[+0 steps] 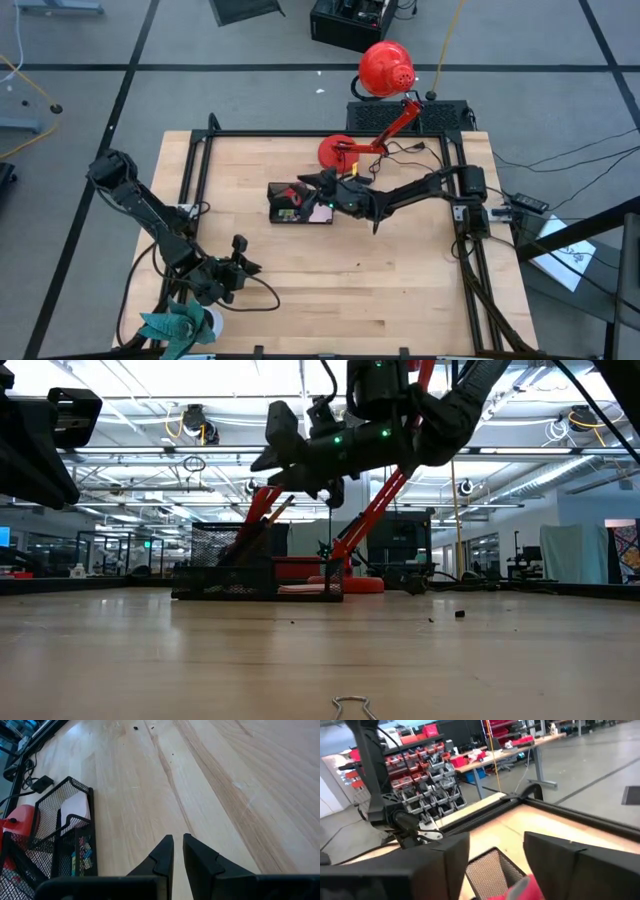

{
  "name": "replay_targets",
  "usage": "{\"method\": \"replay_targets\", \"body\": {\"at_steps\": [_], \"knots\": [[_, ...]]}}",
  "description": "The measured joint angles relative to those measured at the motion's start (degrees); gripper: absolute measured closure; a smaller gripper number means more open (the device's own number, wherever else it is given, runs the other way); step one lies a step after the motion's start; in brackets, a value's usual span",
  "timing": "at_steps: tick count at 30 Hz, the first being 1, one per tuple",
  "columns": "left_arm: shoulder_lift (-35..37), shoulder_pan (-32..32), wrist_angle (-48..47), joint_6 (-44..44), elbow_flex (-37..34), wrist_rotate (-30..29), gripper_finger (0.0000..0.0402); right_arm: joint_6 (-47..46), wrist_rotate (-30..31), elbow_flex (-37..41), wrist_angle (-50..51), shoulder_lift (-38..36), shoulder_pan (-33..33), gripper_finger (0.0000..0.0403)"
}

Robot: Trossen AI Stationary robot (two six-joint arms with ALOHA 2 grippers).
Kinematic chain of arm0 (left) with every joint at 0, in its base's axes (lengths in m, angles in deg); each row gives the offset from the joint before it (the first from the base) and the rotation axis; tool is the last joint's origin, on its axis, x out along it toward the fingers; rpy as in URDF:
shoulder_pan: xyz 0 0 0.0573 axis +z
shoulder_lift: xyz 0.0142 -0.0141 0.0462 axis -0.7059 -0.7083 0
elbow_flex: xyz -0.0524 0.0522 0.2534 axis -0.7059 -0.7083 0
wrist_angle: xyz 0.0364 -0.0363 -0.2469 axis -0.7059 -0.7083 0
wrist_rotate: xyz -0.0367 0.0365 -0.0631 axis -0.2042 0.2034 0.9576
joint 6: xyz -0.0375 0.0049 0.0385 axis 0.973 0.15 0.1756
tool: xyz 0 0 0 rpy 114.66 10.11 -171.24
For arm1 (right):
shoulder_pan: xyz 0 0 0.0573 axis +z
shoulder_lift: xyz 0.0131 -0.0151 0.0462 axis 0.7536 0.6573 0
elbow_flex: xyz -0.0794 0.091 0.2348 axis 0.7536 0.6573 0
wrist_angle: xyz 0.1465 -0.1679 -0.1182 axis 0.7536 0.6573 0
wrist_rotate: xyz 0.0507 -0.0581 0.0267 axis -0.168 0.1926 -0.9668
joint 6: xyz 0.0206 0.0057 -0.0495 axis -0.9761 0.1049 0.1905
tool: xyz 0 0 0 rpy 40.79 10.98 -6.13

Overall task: Pick and place office supplies into organizer
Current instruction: Return to Home Position

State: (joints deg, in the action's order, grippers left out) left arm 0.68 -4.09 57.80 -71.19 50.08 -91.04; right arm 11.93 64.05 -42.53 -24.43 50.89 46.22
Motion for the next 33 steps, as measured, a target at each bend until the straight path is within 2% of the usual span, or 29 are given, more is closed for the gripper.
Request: {"method": "replay_targets", "body": {"at_steps": [4, 9, 21, 24, 26, 31, 33], "knots": [[0.0, 0.0, 0.0, 0.1, 0.0, 0.0, 0.0353, 2.7, 0.0, 0.0, -0.7, -1.0, 0.2, 0.0195], [0.0, 0.0, 0.2, 0.7, 0.0, 0.4, 0.0353, 6.1, -1.4, -0.3, 3.5, -5.8, 0.6, 0.0172], [0.0, 0.8, 0.3, 2.5, 0.0, 1.1, 0.0353, 15.2, -2.3, -0.4, 23.4, -21.9, 4.0, 0.0192], [0.0, 1.9, 0.3, 3.3, 0.0, 1.5, 0.0353, 20.1, -4.3, -0.4, 31.2, -26.5, 6.2, 0.0214], [0.0, 2.8, 0.6, 0.8, 0.0, 0.7, 0.0353, 22.6, -4.1, -0.4, 36.7, -29.4, 8.2, 0.0243], [0.2, 5.0, 5.0, -10.2, 0.5, -4.7, 0.0353, 28.7, 0.0, -0.4, 43.6, -33.9, 12.5, 0.0365], [1.6, 5.8, 6.3, -15.2, 1.1, -7.7, 0.0353, 30.9, -0.4, 0.1, 44.8, -35.5, 13.6, 0.0392]]}}
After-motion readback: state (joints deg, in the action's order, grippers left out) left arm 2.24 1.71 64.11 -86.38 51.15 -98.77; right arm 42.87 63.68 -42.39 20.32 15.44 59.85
